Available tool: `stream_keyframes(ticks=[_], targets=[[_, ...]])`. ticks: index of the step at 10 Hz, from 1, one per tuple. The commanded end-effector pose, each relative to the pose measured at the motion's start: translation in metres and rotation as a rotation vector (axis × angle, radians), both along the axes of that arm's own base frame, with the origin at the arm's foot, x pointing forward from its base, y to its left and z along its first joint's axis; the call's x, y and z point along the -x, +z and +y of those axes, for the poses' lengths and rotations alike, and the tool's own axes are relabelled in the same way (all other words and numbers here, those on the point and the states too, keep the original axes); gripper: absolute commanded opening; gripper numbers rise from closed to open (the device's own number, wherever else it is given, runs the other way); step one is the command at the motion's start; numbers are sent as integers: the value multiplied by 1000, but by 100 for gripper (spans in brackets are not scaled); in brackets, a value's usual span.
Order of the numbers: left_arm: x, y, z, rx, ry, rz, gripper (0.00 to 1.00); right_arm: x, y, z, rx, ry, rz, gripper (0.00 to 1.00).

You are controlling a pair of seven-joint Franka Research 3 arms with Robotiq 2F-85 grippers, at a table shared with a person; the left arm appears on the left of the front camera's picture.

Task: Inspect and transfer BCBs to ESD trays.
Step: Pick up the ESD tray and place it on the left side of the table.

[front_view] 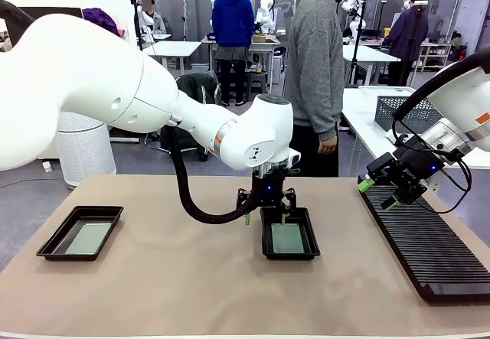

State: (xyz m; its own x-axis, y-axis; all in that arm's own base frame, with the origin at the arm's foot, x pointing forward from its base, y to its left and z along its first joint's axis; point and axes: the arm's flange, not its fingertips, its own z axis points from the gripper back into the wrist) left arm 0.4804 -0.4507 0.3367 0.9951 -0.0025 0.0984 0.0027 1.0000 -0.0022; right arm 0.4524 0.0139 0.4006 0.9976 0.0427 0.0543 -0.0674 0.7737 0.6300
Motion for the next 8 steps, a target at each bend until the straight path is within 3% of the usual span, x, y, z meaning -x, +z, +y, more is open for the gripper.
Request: stream_keyframes(ticks=[1, 8], targets=[[-6, -8, 2, 5, -14, -1, 100, 0, 1, 1, 14, -14, 6, 100], [-13, -25, 5, -3, 1, 16, 100, 0, 1, 1, 14, -14, 6, 100]])
